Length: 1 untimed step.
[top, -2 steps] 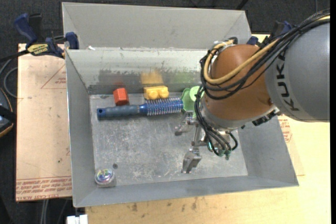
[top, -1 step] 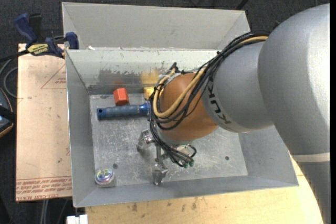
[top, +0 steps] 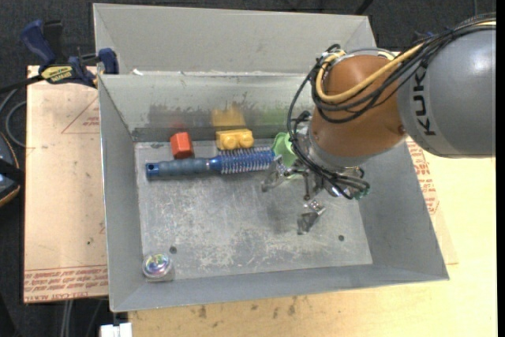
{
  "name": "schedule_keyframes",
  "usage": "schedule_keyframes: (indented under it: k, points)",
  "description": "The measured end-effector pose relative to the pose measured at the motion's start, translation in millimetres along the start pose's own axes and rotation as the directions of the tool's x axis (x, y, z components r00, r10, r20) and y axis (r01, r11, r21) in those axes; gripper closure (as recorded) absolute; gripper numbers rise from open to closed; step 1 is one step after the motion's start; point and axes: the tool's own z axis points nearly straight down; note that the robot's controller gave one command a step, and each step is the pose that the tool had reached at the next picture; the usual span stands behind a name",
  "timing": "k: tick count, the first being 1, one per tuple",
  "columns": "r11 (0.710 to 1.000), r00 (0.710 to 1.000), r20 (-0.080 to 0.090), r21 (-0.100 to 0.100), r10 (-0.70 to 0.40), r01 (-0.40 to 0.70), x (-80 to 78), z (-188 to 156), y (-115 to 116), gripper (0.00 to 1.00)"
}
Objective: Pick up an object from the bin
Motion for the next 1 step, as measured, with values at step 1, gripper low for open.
schedule_keyframes:
  k: [1]
  points:
    - [1.000,1.000,0.012,-0.003,-0.027,0.027,-130.3,-79.0,41.6,0.00]
